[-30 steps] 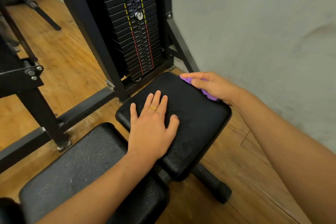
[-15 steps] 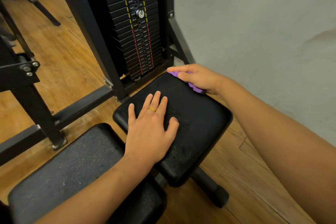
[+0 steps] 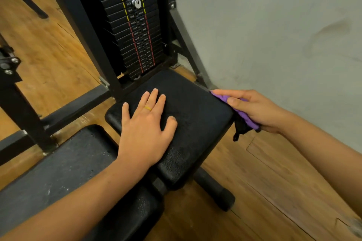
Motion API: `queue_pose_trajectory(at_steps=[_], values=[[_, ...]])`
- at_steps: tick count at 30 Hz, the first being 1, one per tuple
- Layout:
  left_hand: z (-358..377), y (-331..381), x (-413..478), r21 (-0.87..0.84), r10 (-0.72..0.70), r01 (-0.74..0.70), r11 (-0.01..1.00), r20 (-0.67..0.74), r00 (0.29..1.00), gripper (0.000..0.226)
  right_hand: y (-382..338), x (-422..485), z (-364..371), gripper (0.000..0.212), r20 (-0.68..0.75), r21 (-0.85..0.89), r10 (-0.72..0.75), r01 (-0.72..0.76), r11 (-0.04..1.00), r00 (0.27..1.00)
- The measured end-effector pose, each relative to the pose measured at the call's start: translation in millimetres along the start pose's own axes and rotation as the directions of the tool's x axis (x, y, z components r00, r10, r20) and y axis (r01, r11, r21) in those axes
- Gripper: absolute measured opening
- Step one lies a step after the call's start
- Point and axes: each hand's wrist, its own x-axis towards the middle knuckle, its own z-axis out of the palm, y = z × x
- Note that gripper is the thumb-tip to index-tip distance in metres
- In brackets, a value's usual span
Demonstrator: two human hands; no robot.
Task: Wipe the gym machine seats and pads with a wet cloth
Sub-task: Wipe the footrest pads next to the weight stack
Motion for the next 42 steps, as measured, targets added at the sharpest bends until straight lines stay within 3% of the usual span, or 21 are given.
queue_pose_trajectory(at_steps=[5,8,13,16,18,20,22,23,25,27,30,33,39,42], values=[[-2.7,2.1,2.0,0.006,-0.004,0.004,1.0,0.007,1.0,0.069,-35.8,82.3,20.6,0.031,0.054,-0.118,-0.063,0.069,0.991,0.997],[-1.2,0.3,5.6,0.01,-0.004,0.004,1.0,0.009,1.0,0.064,-54.7,118.1,40.6,0.033,-0.027,-0.191,-0.1,0.093,0.977,0.995],[-3.6,1.3,2.7,-0.02,-0.001,0.002,1.0,0.032,0.999,0.06,-73.9,94.5,50.7,0.035,-0.069,-0.329,-0.141,0.111,0.938,0.988],[-9.8,-0.5,4.6,-0.187,-0.015,0.013,0.982,-0.008,1.0,0.052,-85.7,66.8,58.2,0.04,-0.005,-0.426,-0.167,0.149,0.892,0.986],[-17.1,-3.3,4.5,-0.382,-0.116,0.074,0.921,-0.089,0.989,0.044,-84.7,50.8,64.6,0.051,0.06,-0.464,-0.178,0.185,0.866,0.982],[-23.0,-7.3,5.5,-0.482,-0.217,0.125,0.867,-0.14,0.966,0.041,-82.1,35.3,66.9,0.056,-0.002,-0.303,-0.221,0.21,0.93,0.975],[-25.4,-9.4,8.8,-0.459,-0.211,0.121,0.88,-0.15,0.966,0.041,-80.0,22.3,63.7,0.055,-0.161,-0.195,-0.261,0.229,0.954,0.952],[-25.2,-7.2,12.3,-0.444,-0.177,0.092,0.891,-0.155,0.972,0.041,-78.9,16.4,61.7,0.057,-0.233,-0.247,-0.258,0.199,0.948,0.938],[-23.4,4.6,20.6,-0.436,-0.048,-0.021,0.9,-0.146,0.988,0.044,-72.9,9.0,56.7,0.059,-0.291,-0.384,-0.242,0.119,0.915,0.926],[-16.6,20.4,30.4,-0.398,0.146,-0.164,0.902,-0.076,0.986,0.05,-64.3,4.8,51.5,0.059,-0.292,-0.412,-0.226,0.091,0.906,0.929],[-10.3,34.5,45.8,-0.13,0.316,-0.301,0.945,0.121,0.941,0.058,-59.6,-3.7,44.1,0.058,-0.309,-0.375,-0.186,0.061,0.925,0.933],[-20.9,28.3,55.1,0.15,0.434,-0.44,0.885,0.077,0.898,0.057,-54.7,-10.4,40.5,0.056,-0.313,-0.376,-0.159,0.031,0.926,0.936],[-36.8,-12.9,42.2,0.326,0.449,-0.439,0.837,0.049,0.892,0.078,-55.5,0.5,47.4,0.052,-0.29,-0.387,-0.137,0.014,0.922,0.947],[-31.3,-21.8,32.6,0.176,0.422,-0.405,0.897,-0.071,0.904,0.06,-62.9,11.6,60.1,0.052,-0.271,-0.381,-0.142,0.03,0.924,0.952]])
